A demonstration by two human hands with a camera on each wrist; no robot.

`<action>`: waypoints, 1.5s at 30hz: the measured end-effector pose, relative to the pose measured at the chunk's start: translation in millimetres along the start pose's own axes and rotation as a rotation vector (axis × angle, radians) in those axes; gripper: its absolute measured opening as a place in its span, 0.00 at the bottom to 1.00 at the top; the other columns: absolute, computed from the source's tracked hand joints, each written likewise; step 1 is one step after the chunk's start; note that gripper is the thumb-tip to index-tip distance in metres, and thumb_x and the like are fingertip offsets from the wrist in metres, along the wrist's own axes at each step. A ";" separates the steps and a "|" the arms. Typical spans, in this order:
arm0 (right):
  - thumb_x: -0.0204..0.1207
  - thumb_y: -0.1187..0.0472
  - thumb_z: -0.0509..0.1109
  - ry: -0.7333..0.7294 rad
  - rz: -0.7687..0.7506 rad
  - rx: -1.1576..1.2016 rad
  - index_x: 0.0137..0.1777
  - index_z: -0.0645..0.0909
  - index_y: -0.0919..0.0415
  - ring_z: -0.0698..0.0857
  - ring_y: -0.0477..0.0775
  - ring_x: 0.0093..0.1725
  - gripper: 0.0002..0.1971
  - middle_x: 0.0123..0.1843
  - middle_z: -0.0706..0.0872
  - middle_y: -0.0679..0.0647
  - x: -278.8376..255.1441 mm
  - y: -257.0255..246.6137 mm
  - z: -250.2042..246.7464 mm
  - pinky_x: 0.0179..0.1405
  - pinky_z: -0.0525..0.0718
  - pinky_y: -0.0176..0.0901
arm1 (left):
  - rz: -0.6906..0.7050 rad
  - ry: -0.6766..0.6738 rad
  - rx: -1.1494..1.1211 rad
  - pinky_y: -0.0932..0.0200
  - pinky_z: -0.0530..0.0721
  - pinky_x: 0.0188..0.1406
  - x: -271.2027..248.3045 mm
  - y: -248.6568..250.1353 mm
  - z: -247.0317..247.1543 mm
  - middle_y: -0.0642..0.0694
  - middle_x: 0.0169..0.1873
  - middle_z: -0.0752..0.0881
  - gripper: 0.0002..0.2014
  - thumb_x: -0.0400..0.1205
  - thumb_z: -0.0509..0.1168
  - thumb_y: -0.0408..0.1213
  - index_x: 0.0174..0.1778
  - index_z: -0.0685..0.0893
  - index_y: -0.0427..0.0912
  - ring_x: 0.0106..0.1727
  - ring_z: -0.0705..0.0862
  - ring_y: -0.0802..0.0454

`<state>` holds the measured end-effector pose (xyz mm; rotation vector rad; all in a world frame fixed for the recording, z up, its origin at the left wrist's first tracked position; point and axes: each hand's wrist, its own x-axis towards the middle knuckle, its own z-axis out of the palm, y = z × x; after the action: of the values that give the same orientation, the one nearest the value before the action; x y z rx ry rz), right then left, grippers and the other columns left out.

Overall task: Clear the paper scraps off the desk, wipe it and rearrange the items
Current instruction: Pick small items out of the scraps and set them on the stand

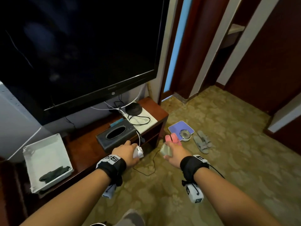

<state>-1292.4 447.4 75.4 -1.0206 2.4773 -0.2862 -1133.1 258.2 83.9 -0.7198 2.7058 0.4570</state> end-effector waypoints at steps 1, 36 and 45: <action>0.75 0.48 0.72 -0.001 -0.016 -0.004 0.76 0.66 0.48 0.77 0.61 0.69 0.31 0.63 0.72 0.48 16.2 4.3 -5.3 0.64 0.80 0.52 | -0.015 -0.001 -0.019 0.50 0.82 0.57 13.2 1.2 -3.8 0.50 0.65 0.74 0.32 0.77 0.68 0.58 0.77 0.69 0.57 0.63 0.80 0.47; 0.66 0.40 0.79 -0.422 -0.153 0.131 0.69 0.71 0.51 0.83 0.54 0.59 0.35 0.58 0.82 0.50 519.3 90.2 -66.5 0.54 0.82 0.43 | -0.734 0.043 -0.649 0.53 0.81 0.64 447.3 29.8 -28.9 0.42 0.69 0.80 0.37 0.73 0.71 0.64 0.74 0.76 0.46 0.67 0.81 0.44; 0.65 0.37 0.77 -0.429 -0.041 0.032 0.64 0.71 0.48 0.85 0.55 0.54 0.31 0.51 0.84 0.48 572.0 136.5 -25.9 0.56 0.84 0.49 | -0.875 -0.024 -0.731 0.52 0.79 0.60 526.3 37.3 31.4 0.37 0.65 0.79 0.35 0.78 0.68 0.62 0.71 0.73 0.39 0.64 0.81 0.40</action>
<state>-1748.5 139.2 -133.0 -0.9998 2.0624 -0.1044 -1581.9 77.3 -128.7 -1.9084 1.8523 1.1705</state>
